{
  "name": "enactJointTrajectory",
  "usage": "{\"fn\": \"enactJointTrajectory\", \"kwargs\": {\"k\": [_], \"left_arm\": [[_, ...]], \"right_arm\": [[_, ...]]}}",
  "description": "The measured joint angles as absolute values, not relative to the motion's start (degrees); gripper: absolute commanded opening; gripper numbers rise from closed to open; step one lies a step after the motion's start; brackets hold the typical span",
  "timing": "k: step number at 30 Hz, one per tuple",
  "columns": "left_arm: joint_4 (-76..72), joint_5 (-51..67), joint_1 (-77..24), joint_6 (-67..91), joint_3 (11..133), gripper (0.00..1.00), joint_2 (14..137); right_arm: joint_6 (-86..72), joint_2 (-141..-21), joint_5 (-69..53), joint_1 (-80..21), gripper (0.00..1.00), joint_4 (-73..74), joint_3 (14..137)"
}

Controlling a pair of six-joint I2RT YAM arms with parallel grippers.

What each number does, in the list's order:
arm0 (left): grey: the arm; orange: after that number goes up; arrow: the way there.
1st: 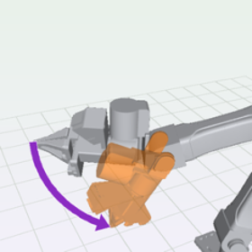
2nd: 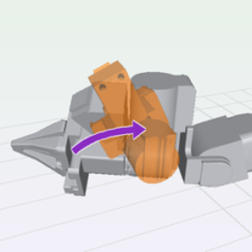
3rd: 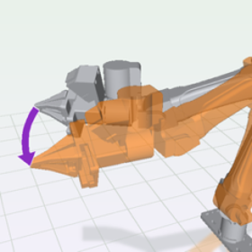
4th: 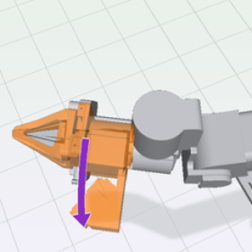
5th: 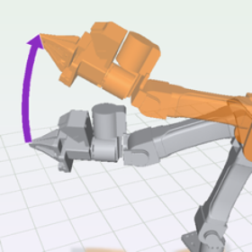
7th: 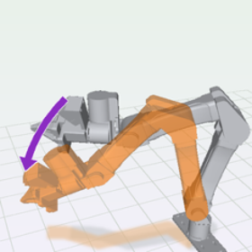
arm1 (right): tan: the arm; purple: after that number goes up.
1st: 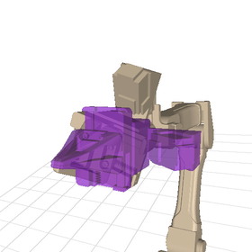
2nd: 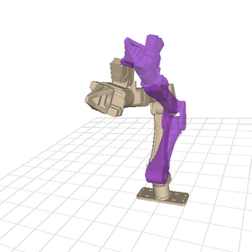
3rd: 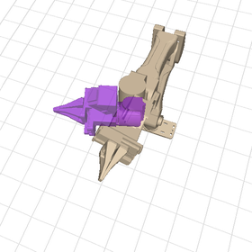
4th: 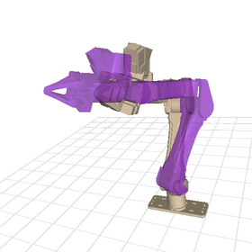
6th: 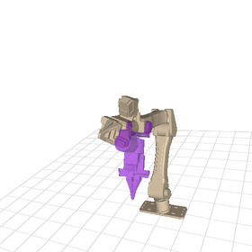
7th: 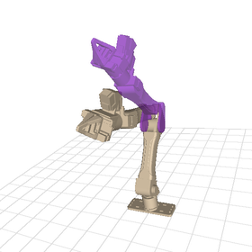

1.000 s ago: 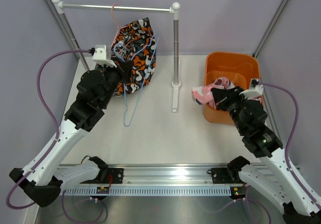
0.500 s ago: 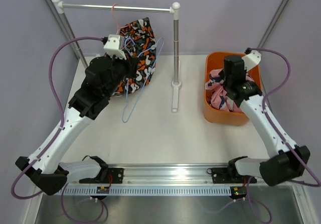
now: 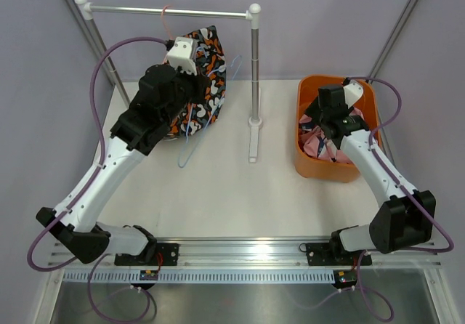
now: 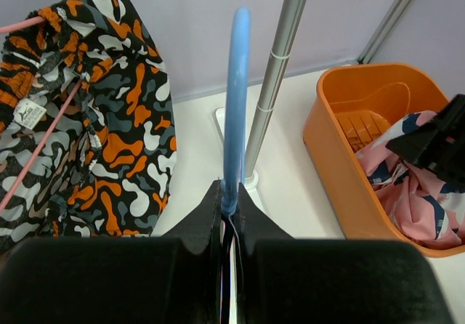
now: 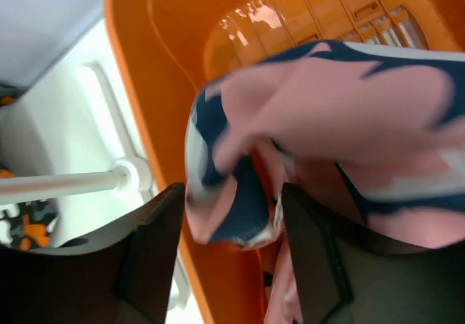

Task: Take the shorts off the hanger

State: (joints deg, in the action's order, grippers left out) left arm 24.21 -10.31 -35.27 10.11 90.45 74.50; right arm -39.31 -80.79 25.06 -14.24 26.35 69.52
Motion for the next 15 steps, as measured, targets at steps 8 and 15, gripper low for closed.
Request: {"fn": "enactJointTrajectory", "kwargs": {"k": [8, 15], "left_arm": [[24.3, -14.9, -35.3, 8.7, 101.9, 0.00, 82.4], [22.5, -21.8, -35.3, 5.8, 109.5, 0.00, 90.0]], "right_arm": [[-38.1, -78.0, 24.7, -14.2, 0.79, 26.5, 70.3], [-36.8, -75.7, 24.2, -14.2, 0.79, 26.5, 70.1]]}}
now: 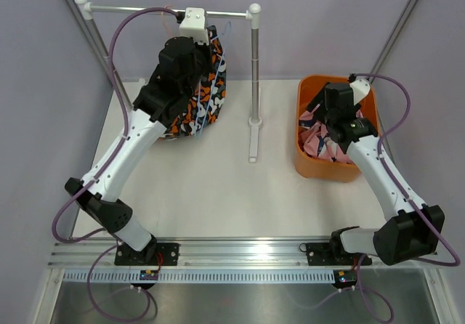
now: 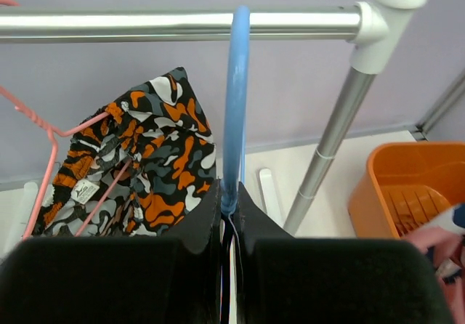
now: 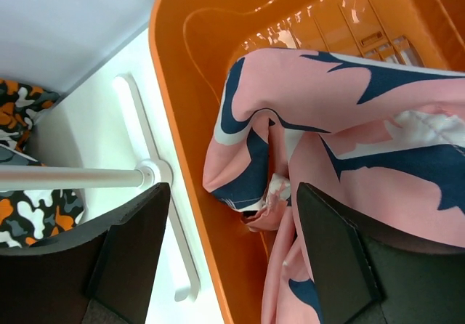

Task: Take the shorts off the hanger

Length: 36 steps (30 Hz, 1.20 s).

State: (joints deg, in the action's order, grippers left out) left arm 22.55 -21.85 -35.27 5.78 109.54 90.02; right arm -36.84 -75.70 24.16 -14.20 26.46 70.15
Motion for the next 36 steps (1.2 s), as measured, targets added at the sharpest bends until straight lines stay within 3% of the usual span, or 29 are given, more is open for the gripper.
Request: {"fn": "enactJointTrajectory", "kwargs": {"k": [16, 24, 36], "left_arm": [[5.9, -29.2, -34.7, -1.5, 108.1, 0.00, 95.7], [7.8, -25.2, -33.1, -2.8, 116.3, 0.00, 101.0], [7.8, -19.9, -30.7, -1.6, 116.6, 0.00, 103.0]], "right_arm": [[-34.4, -66.0, 19.2, -14.2, 0.79, 24.6, 66.7], [-34.2, -64.8, 16.7, -14.2, 0.79, 23.5, 64.9], [-33.4, -61.6, 15.7, -14.2, 0.79, 22.9, 63.4]]}}
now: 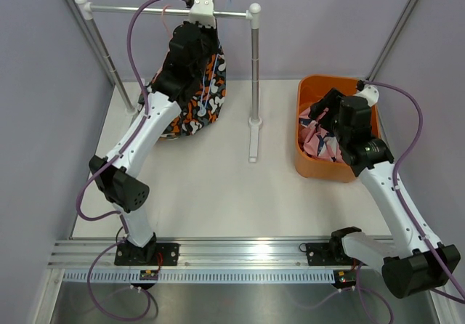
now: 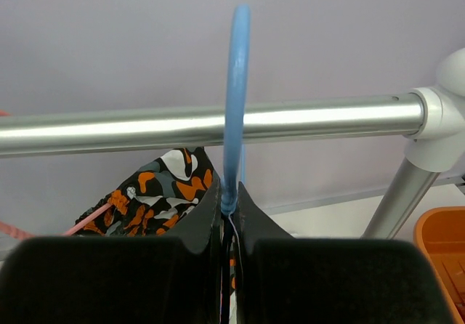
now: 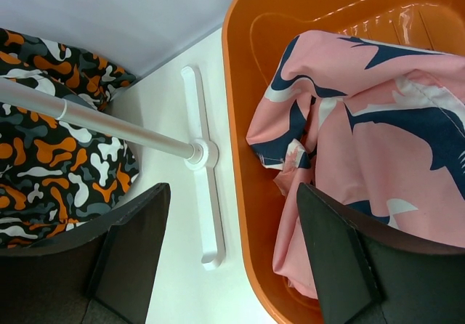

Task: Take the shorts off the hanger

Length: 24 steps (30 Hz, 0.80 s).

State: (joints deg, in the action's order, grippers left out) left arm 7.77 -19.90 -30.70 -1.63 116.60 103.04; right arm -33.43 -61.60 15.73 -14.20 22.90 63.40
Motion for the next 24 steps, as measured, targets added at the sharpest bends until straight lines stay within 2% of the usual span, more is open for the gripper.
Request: {"fn": "enactJointTrajectory", "kwargs": {"k": [24], "left_arm": [[10.4, -12.5, -27.2, 2.5, 120.4, 0.00, 107.3]], "right_arm": [[-33.3, -60.4, 14.0, -14.2, 0.78, 22.1, 62.7]]}}
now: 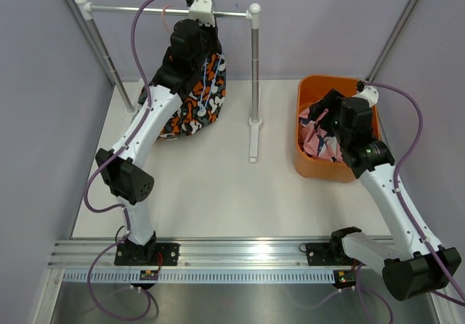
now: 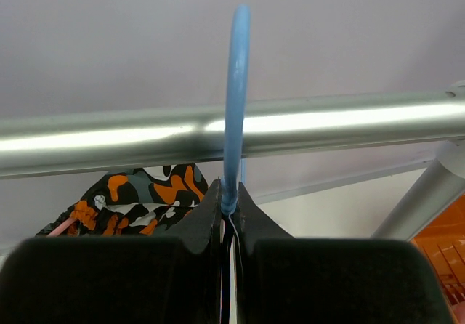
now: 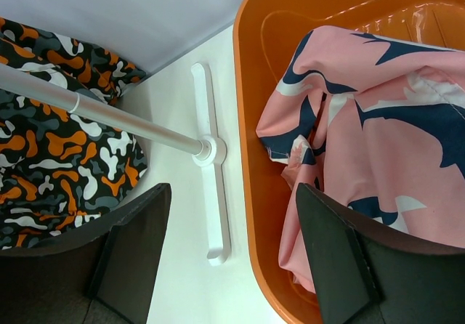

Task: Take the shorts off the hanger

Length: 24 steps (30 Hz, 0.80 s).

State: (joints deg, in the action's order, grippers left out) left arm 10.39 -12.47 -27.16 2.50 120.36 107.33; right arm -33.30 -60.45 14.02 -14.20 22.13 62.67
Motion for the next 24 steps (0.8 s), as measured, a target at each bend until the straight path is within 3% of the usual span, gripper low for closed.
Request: {"fn": "enactJointTrajectory", "kwargs": {"k": [17, 22, 24], "left_arm": [[9.6, -9.1, -27.2, 4.2, 119.5, 0.00, 110.6], [8.6, -8.7, -27.2, 4.4, 117.9, 0.23, 109.8], [8.0, -8.7, -27.2, 4.4, 115.8, 0.26, 108.9]], "right_arm": [[-33.3, -60.5, 14.0, -14.2, 0.78, 21.7, 61.9], [-33.3, -60.6, 14.0, -14.2, 0.78, 21.7, 61.7], [-33.2, -60.6, 14.0, -14.2, 0.78, 21.7, 61.7]]}}
